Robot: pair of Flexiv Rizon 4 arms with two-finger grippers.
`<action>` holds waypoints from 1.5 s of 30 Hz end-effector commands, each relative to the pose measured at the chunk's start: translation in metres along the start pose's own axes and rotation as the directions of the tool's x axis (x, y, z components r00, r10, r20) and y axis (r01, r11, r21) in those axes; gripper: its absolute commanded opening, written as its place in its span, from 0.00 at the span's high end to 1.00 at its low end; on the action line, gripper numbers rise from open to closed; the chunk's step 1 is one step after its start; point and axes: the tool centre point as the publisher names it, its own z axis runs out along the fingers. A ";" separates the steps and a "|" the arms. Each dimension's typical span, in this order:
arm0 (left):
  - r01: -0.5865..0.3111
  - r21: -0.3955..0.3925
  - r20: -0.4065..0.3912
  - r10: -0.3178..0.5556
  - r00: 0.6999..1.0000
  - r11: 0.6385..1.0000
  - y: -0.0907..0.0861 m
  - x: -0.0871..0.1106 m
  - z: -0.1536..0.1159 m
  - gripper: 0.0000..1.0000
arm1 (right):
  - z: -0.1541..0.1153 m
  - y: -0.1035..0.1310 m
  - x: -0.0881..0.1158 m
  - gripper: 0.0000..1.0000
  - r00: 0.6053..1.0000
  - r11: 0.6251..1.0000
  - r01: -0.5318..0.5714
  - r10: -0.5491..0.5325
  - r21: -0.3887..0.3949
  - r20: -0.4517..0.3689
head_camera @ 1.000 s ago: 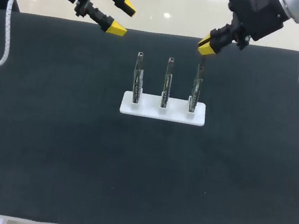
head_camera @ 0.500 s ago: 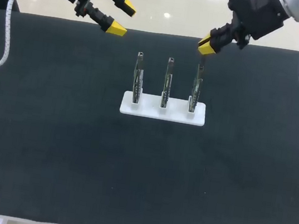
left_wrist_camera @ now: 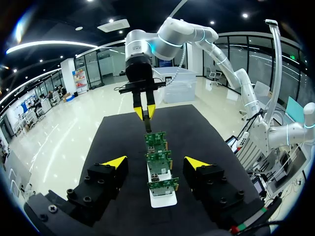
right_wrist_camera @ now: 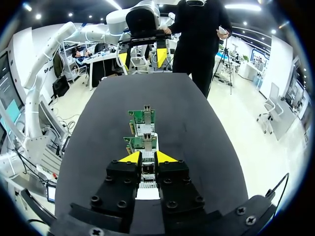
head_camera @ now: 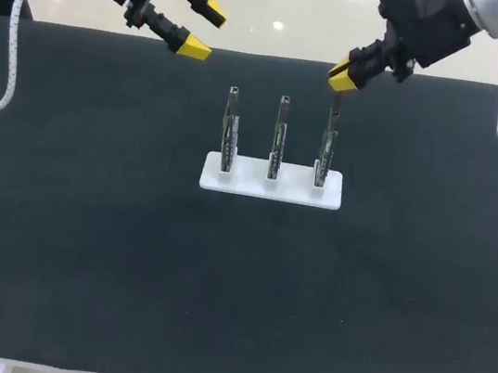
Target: Pick up the optical module with the left hand, and insert it into the network port with the right hand.
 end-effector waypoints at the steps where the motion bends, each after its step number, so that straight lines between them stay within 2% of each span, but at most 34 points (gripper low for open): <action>1: 0.001 0.001 -0.004 -0.001 1.000 1.000 0.000 0.000 0.000 0.00 | 0.002 0.000 0.002 1.00 1.000 1.000 0.000 0.000 0.002 0.004; 45: 0.001 0.001 -0.004 -0.001 1.000 1.000 0.000 0.000 0.000 0.00 | 0.000 0.003 -0.003 1.00 1.000 1.000 -0.015 0.015 0.001 -0.011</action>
